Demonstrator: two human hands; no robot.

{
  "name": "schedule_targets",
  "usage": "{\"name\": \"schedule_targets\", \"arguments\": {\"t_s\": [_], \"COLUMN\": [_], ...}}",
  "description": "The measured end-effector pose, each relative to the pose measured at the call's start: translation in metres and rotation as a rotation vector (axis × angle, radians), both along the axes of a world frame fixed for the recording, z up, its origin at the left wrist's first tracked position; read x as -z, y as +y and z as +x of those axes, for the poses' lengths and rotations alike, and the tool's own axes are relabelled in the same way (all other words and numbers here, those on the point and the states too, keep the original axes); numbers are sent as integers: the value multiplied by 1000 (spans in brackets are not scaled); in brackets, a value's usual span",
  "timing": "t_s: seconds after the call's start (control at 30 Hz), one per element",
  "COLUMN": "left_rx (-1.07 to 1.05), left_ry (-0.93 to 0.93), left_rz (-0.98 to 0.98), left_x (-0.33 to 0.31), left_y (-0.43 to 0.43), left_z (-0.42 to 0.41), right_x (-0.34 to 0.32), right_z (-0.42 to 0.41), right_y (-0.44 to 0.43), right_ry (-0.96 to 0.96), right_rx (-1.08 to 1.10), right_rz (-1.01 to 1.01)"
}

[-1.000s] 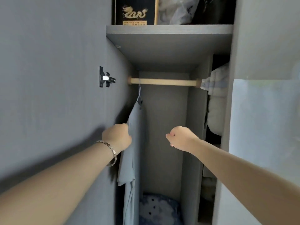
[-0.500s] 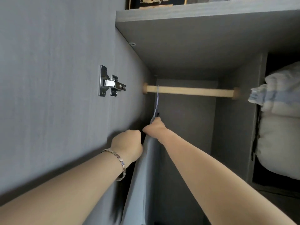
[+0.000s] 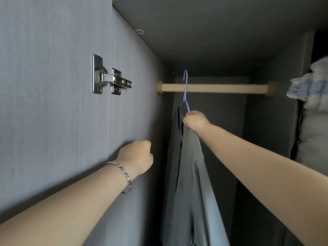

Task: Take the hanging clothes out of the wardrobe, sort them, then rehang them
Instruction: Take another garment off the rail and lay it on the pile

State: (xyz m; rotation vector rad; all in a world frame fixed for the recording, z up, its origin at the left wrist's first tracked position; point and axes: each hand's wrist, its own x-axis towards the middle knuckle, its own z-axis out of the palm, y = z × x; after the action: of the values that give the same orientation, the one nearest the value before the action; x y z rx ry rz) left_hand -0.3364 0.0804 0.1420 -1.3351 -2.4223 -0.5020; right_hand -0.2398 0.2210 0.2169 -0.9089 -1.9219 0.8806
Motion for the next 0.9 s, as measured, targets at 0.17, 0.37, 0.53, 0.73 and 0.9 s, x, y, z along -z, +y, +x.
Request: {"name": "schedule_targets", "arguments": {"t_s": [0.17,0.37,0.53,0.73,0.9], "left_rx": [83,186,288,510,744], "left_ry": [-36,-114,-131,-77,5], "left_rz": [-24,-113,-232,-356,-443], "left_x": [12,44,85,131,171], "left_y": [8,24,24,-5,-46], "left_z": [5,27,76,174,267], "right_x": [21,77,140,191,222], "right_z": [43,98,169,277,377], "right_y": [-37,-67,-107,-175,-254], "right_ry": [-84,-232,-382,-499,-437], "right_rx": [-46,112,204,323,414], "right_rz": [3,-77,26,-25,-212]}}
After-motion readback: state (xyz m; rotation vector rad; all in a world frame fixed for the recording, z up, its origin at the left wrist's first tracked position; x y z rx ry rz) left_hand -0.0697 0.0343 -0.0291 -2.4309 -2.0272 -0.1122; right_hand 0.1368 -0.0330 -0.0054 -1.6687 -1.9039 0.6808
